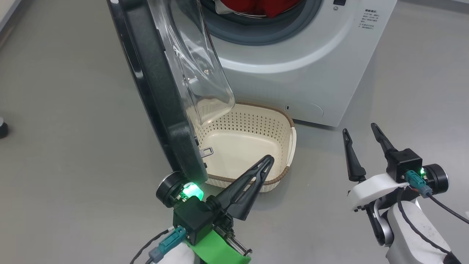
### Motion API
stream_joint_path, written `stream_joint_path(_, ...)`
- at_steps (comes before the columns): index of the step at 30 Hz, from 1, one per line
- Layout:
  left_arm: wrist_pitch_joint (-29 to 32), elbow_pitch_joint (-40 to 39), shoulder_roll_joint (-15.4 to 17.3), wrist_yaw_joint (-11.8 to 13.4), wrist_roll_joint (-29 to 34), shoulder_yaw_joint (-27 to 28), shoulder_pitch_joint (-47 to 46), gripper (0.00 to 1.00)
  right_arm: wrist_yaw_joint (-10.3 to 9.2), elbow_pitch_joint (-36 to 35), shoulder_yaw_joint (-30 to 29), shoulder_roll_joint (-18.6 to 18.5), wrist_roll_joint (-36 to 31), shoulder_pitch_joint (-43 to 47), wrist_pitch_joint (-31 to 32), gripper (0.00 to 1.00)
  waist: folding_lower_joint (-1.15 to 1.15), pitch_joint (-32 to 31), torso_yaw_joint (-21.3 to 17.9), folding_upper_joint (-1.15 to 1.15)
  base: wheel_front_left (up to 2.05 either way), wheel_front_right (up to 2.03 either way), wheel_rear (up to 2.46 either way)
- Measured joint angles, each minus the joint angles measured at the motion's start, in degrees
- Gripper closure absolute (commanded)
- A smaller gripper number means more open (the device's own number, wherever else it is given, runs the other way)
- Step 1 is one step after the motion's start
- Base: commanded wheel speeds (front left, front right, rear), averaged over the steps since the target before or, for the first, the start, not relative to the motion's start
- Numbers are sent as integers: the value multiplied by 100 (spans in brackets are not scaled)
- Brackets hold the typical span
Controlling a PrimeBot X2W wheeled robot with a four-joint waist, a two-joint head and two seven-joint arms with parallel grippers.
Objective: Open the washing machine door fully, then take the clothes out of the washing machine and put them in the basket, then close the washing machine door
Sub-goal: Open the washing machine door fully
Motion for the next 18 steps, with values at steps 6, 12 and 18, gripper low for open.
stream_joint_path(6,0,448,-7,91,133,202,19,100,30,8,-73,-3,-40,-2,0,0,0,95,5,0,0,0,0)
stream_joint_path(12,1,862,-12,331,134,478,96,100,73,24,-121,2,-49,-2,0,0,0,138,22,0,0,0,0)
stream_joint_path(18,1,993,-21,541,113,842,85,100,91,40,-134,34,-90,-3,0,0,0,184,33,0,0,0,0)
